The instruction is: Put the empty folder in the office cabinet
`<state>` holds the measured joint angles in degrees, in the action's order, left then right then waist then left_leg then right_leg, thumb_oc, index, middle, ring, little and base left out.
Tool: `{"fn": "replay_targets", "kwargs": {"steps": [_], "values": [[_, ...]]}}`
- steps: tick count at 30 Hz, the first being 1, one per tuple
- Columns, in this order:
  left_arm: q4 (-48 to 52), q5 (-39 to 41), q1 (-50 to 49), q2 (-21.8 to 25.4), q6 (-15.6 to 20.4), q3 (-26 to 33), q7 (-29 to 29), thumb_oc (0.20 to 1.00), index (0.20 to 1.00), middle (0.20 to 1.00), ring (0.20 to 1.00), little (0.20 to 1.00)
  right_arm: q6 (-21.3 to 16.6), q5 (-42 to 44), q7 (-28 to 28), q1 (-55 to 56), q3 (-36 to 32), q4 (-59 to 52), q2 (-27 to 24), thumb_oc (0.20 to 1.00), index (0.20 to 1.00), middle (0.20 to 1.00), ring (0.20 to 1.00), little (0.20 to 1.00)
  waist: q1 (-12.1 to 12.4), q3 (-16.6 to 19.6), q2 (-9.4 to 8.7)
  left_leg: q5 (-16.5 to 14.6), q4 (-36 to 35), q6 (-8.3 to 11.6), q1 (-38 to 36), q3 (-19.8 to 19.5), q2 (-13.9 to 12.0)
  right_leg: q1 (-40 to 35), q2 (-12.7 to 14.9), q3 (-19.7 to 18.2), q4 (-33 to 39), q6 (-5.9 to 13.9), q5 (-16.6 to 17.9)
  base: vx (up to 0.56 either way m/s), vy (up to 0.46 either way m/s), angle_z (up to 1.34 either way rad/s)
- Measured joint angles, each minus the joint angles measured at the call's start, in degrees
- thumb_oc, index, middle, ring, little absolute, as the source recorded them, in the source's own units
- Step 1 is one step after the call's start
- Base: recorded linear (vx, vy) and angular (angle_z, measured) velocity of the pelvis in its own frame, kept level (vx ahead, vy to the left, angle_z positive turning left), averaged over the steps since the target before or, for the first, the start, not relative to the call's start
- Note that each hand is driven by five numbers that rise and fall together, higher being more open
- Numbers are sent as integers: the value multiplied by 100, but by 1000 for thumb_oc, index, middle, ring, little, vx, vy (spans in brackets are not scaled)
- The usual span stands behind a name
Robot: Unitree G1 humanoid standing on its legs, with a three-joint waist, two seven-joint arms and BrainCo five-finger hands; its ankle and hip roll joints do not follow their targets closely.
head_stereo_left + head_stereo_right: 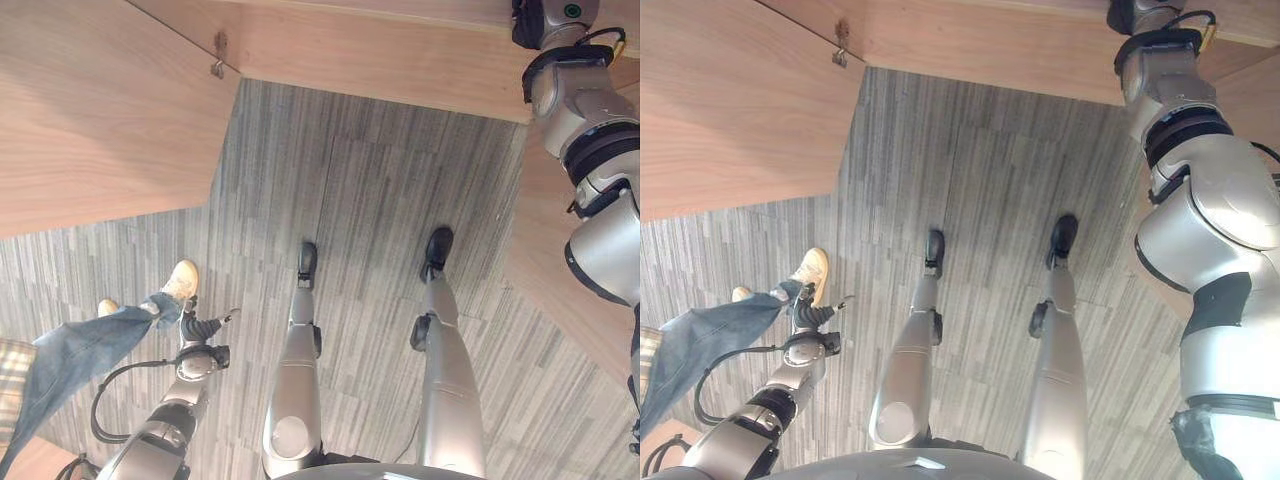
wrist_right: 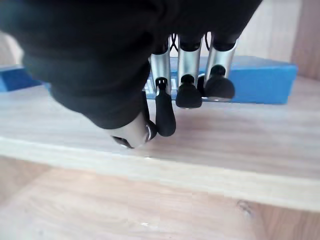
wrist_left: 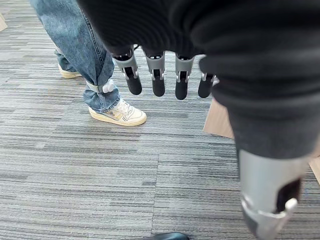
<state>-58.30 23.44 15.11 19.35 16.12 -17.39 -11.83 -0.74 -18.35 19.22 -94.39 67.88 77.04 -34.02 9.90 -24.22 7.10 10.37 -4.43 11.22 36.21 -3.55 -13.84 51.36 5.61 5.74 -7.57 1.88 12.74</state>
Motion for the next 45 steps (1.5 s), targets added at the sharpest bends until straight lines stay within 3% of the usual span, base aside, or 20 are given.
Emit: {"fn": "replay_targets", "kwargs": {"steps": [5,9,11,12,18,32,38,45], "values": [[-1,2,1,43,-8,240,7,1000,1000,1000,1000,1000,3,-644,-1,-585,471,-82,-184,200,200,200,200,200,45,0,2,54,2,83,245,-29,-90,415,-43,71,-402,-101,-168,27,-42,-1],[-9,1,2,47,-21,238,11,1000,1000,1000,1000,1000,54,-982,-21,-689,774,-300,-380,200,200,200,200,200,9,-1,5,47,2,73,266,-120,-168,679,-86,122,-1003,-158,-555,42,-71,6],[-9,1,2,47,-21,238,11,1000,1000,1000,1000,1000,54,-982,-21,-689,774,-300,-380,200,200,200,200,200,9,-1,5,47,2,73,266,-120,-168,679,-86,122,-1003,-158,-555,7,-11,4],[-5,1,12,50,-28,243,13,1000,1000,1000,1000,1000,33,-986,-55,-835,835,-323,-420,200,200,200,200,200,18,-1,4,29,1,44,350,-153,-215,957,-65,156,-1455,-262,-790,15,-22,8],[-8,13,-24,109,-59,410,82,1000,1000,1000,1000,1000,-86,-987,-122,-886,859,-333,-432,200,200,200,200,200,36,-1,4,28,1,51,396,-164,-322,1262,-96,240,-2021,-423,-1100,33,-57,3],[-1,110,-59,230,-31,427,132,1000,1000,1000,1000,1000,-31,-1049,-20,-966,848,-262,-464,200,200,200,200,200,69,0,7,46,1,83,483,-160,-376,1380,-119,288,-2104,-466,-1135,0,0,0],[-10,108,-61,254,3,440,111,1000,1000,1000,1000,1000,15,-1687,244,-973,855,-268,-564,200,200,200,200,200,168,2,4,52,1,93,508,-205,-377,1384,-97,329,-2142,-477,-1159,5,-3,2],[-33,104,-60,356,12,434,-7,1000,1000,1000,1000,1000,202,-2472,567,-1238,965,-558,-629,200,200,200,200,200,-2,25,-77,58,4,104,645,-297,-376,1448,-46,421,-2144,-472,-1194,12,-7,4]]}}
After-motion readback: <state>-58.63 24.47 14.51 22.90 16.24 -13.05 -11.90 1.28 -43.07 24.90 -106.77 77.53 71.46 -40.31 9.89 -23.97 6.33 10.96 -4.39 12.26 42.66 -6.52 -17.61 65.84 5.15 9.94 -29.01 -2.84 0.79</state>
